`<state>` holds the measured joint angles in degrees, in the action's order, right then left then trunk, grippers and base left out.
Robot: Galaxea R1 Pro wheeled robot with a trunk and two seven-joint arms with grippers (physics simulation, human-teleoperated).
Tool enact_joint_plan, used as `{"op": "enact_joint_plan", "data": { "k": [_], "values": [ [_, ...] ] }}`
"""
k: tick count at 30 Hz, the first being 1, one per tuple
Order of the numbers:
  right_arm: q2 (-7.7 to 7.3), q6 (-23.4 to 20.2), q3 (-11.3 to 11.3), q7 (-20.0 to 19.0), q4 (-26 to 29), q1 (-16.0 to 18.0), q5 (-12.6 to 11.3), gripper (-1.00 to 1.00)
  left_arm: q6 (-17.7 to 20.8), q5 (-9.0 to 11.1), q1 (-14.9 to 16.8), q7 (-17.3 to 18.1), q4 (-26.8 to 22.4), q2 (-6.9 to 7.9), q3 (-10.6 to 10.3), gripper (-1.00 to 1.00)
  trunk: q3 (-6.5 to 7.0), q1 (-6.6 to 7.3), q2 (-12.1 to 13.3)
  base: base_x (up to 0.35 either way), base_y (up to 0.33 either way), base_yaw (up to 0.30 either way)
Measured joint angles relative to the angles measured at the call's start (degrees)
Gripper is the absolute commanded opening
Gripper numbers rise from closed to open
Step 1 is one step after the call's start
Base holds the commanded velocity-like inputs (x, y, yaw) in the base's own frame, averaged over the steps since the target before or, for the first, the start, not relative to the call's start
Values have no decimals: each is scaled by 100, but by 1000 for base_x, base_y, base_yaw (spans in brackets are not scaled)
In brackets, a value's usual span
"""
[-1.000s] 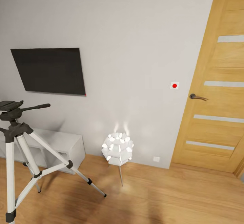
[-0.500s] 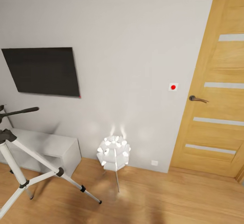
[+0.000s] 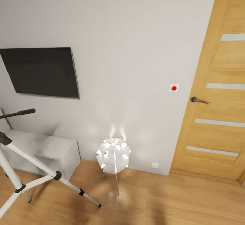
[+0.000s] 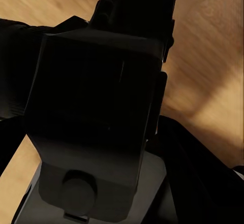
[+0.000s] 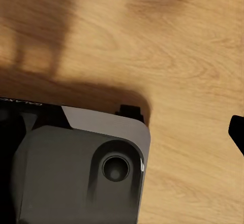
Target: Attach the digital camera to the camera tripod in the bedroom.
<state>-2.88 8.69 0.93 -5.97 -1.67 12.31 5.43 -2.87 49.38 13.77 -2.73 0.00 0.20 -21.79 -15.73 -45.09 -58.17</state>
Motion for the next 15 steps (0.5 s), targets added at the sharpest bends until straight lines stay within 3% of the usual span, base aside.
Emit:
{"op": "enact_joint_plan", "data": {
  "k": [9,15],
  "values": [
    [0,0,0,0,0,0,0,100,0,0,0,0,0,0,0,-100,0,1,0,277,0,0],
    [0,0,0,0,0,0,0,100,0,0,0,0,0,-2,-3,-100,0,-1,0,103,0,0]
  ]
}}
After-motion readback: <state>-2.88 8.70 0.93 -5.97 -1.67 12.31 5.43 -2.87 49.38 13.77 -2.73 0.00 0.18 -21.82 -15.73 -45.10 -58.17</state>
